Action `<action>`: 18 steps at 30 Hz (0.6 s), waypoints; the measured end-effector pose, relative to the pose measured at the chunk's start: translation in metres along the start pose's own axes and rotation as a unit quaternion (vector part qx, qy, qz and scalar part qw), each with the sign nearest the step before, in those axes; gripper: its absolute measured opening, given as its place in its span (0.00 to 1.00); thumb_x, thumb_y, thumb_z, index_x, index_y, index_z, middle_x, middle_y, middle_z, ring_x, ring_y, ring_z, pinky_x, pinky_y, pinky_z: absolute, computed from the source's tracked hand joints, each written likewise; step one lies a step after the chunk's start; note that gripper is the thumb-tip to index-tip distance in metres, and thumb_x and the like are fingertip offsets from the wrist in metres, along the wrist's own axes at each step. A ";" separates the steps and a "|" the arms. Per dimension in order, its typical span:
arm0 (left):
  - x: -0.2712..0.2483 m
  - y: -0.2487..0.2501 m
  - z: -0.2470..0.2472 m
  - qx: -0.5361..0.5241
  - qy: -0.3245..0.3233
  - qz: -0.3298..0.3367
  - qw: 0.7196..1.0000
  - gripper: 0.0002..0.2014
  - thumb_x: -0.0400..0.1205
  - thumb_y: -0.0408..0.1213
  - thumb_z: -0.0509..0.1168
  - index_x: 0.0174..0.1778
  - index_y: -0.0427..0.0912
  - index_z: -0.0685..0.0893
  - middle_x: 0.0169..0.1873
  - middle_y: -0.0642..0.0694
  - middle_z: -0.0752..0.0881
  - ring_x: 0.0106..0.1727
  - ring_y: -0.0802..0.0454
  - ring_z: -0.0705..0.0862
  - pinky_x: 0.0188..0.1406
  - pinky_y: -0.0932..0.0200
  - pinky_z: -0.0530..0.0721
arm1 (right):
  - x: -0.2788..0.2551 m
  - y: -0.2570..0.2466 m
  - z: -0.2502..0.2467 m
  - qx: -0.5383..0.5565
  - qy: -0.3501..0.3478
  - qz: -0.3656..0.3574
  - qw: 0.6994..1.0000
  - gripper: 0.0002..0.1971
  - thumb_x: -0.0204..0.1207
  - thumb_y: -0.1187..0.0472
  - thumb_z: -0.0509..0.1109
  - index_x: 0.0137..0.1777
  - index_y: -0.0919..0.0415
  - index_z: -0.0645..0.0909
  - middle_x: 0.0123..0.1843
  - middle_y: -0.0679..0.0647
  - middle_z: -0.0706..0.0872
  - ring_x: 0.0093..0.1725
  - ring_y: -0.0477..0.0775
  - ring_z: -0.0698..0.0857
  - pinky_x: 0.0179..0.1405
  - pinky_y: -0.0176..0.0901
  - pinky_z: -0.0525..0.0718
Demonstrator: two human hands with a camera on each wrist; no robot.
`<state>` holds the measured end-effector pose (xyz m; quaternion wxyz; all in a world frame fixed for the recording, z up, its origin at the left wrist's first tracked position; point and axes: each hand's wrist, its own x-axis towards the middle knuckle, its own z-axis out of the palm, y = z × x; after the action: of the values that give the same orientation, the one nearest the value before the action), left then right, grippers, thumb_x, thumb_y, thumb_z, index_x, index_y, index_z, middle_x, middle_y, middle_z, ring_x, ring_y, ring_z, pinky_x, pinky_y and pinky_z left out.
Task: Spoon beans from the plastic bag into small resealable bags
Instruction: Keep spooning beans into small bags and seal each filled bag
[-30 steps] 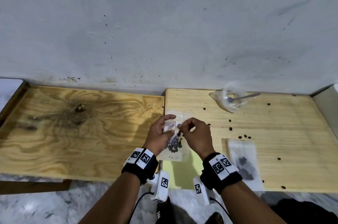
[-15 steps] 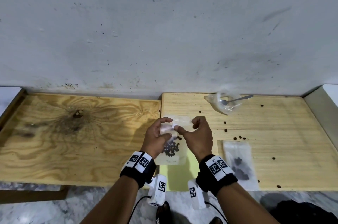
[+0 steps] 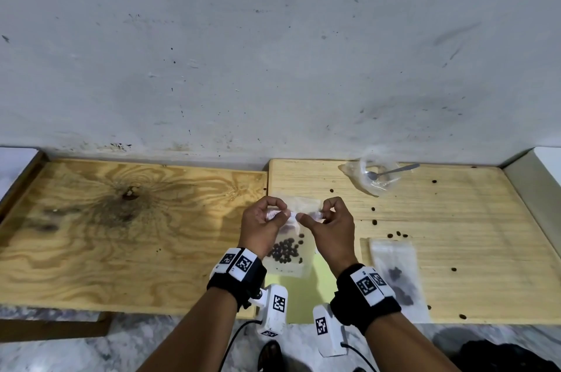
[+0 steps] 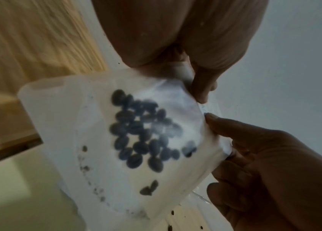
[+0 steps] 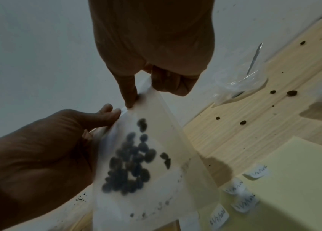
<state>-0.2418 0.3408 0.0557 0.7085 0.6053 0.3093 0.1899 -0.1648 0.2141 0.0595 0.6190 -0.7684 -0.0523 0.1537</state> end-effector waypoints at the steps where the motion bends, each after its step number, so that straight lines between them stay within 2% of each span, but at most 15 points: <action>1: 0.000 0.001 0.001 -0.003 0.001 0.002 1.000 0.06 0.76 0.22 0.73 0.40 0.36 0.85 0.37 0.45 0.87 0.36 0.55 0.86 0.36 0.62 0.86 | 0.000 -0.001 0.001 -0.002 0.006 -0.003 1.000 0.24 0.60 0.62 0.87 0.39 0.54 0.71 0.33 0.46 0.78 0.28 0.44 0.72 0.33 0.39 0.73; 3: 0.002 0.001 0.001 -0.009 0.001 0.002 1.000 0.06 0.76 0.22 0.73 0.41 0.36 0.86 0.39 0.44 0.87 0.38 0.55 0.87 0.38 0.58 0.88 | 0.001 -0.003 0.002 -0.003 0.013 -0.003 1.000 0.24 0.60 0.63 0.87 0.39 0.54 0.71 0.32 0.46 0.77 0.26 0.40 0.72 0.33 0.39 0.73; 6: 0.003 -0.001 -0.001 -0.008 -0.004 -0.002 1.000 0.07 0.76 0.23 0.73 0.44 0.38 0.86 0.43 0.40 0.88 0.41 0.48 0.89 0.43 0.51 0.90 | 0.004 -0.003 0.002 0.001 0.008 -0.005 1.000 0.23 0.61 0.63 0.87 0.38 0.55 0.71 0.31 0.44 0.76 0.27 0.38 0.73 0.34 0.37 0.73; 9: 0.004 -0.001 -0.002 0.005 0.012 0.006 1.000 0.07 0.77 0.25 0.73 0.44 0.41 0.87 0.43 0.44 0.89 0.43 0.50 0.88 0.42 0.61 0.87 | 0.005 0.000 0.001 0.007 -0.023 -0.021 0.999 0.21 0.63 0.62 0.86 0.37 0.57 0.72 0.34 0.47 0.80 0.31 0.43 0.75 0.35 0.36 0.74; 11: 0.007 -0.001 -0.002 0.002 0.046 0.004 0.999 0.07 0.76 0.26 0.73 0.44 0.43 0.87 0.45 0.48 0.90 0.46 0.53 0.88 0.44 0.65 0.85 | 0.003 0.005 -0.006 -0.004 -0.057 -0.025 0.998 0.15 0.67 0.62 0.85 0.39 0.59 0.78 0.40 0.50 0.85 0.39 0.46 0.82 0.38 0.36 0.77; 13: 0.010 0.001 0.000 -0.012 0.085 -0.016 0.996 0.08 0.76 0.28 0.74 0.45 0.44 0.87 0.49 0.48 0.90 0.51 0.55 0.87 0.48 0.62 0.83 | 0.000 0.012 -0.017 -0.022 -0.115 -0.014 0.993 0.10 0.69 0.64 0.83 0.43 0.59 0.83 0.45 0.51 0.88 0.48 0.46 0.86 0.39 0.33 0.79; 14: 0.011 0.001 0.001 -0.033 0.092 -0.030 0.995 0.09 0.76 0.28 0.74 0.46 0.45 0.87 0.51 0.47 0.90 0.54 0.53 0.87 0.50 0.59 0.82 | -0.002 0.017 -0.023 -0.032 -0.148 -0.001 0.989 0.09 0.70 0.65 0.82 0.45 0.56 0.85 0.45 0.51 0.88 0.48 0.46 0.86 0.39 0.33 0.80; 16: 0.010 0.001 0.006 -0.076 0.068 -0.057 0.993 0.12 0.76 0.26 0.73 0.50 0.45 0.86 0.55 0.43 0.89 0.56 0.49 0.87 0.52 0.58 0.82 | -0.004 0.025 -0.036 -0.044 -0.183 0.031 0.982 0.12 0.69 0.68 0.82 0.45 0.50 0.87 0.43 0.49 0.85 0.39 0.42 0.84 0.37 0.33 0.79; 18: 0.005 -0.003 0.016 -0.079 0.020 -0.078 0.994 0.14 0.76 0.25 0.72 0.54 0.46 0.85 0.56 0.41 0.88 0.56 0.47 0.86 0.53 0.55 0.82 | -0.003 0.030 -0.051 -0.037 -0.155 0.060 0.985 0.14 0.70 0.71 0.81 0.46 0.51 0.88 0.43 0.50 0.80 0.29 0.40 0.77 0.31 0.30 0.75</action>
<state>-0.2277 0.3318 0.0532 0.7603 0.5174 0.3540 0.1703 -0.1550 0.1584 0.0405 0.5642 -0.7593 -0.1074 0.3060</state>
